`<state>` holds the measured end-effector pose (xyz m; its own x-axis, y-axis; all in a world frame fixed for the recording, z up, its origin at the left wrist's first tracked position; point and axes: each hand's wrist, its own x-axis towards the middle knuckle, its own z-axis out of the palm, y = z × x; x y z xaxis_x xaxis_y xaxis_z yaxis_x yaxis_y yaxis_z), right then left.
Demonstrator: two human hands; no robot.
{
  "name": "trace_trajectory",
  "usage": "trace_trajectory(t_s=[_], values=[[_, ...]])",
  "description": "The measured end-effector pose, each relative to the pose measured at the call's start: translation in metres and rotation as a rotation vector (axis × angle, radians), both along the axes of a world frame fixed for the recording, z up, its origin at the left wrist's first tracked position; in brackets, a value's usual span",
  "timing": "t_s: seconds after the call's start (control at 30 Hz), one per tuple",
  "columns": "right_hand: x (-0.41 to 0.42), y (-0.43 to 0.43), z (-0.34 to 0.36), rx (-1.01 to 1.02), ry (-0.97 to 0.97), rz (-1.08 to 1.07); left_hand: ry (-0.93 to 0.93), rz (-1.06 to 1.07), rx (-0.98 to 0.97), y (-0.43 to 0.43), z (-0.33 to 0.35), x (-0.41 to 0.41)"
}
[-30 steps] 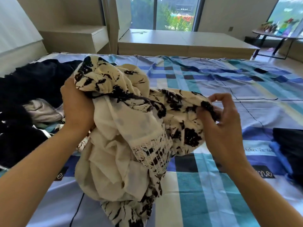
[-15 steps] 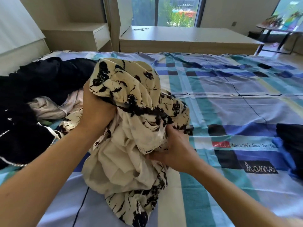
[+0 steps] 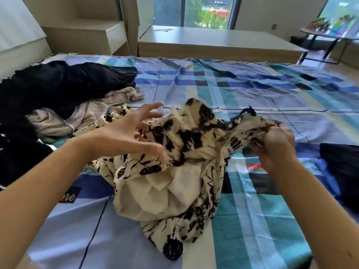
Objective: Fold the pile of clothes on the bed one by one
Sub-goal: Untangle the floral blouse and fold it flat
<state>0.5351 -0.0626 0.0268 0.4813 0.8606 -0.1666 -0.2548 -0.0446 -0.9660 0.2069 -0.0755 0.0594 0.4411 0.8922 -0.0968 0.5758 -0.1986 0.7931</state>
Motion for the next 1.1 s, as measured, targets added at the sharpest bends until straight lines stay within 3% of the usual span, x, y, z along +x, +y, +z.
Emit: trace_trajectory(t_s=[0.17,0.23,0.3,0.37,0.5,0.6,0.67,0.73,0.8,0.87,0.93,1.0,1.1], values=[[0.005,0.0,-0.002,-0.112,-0.211,0.201,0.704,-0.036,-0.314,-0.012,-0.016,-0.005],[0.003,-0.001,-0.006,-0.148,-0.323,0.378,0.838,-0.06,-0.282,-0.023,-0.028,0.009],[-0.001,-0.003,-0.012,-0.197,-0.451,0.577,0.859,-0.035,-0.128,-0.026,-0.041,0.021],[-0.006,-0.008,-0.018,-0.246,-0.585,0.734,0.685,0.033,-0.061,-0.023,-0.053,0.028],[-0.012,-0.015,-0.024,-0.306,-0.629,0.822,-0.054,0.28,-0.339,-0.018,-0.033,0.04],[-0.009,-0.02,-0.009,-0.17,-0.304,0.912,-0.731,0.501,-0.549,-0.01,-0.002,0.043],[-0.006,-0.022,0.008,-0.028,-0.007,0.862,-1.056,0.585,-0.478,0.0,0.012,0.033],[0.002,-0.017,0.013,-0.003,0.159,0.731,-1.215,0.539,-0.312,0.008,0.019,0.018],[0.012,-0.007,0.005,-0.031,0.19,0.656,-1.004,0.539,-0.163,0.015,0.015,0.002],[0.013,0.0,-0.004,-0.091,0.139,0.554,-0.437,0.629,-0.008,0.021,0.002,-0.012],[0.012,0.003,-0.011,-0.113,0.1,0.469,0.165,0.568,0.055,0.023,-0.013,-0.022],[0.013,0.001,-0.012,-0.147,-0.1,0.401,0.528,0.367,-0.168,0.016,-0.026,-0.026],[0.019,-0.006,-0.009,-0.206,-0.575,0.479,0.75,0.05,-0.602,-0.005,-0.041,-0.008]])
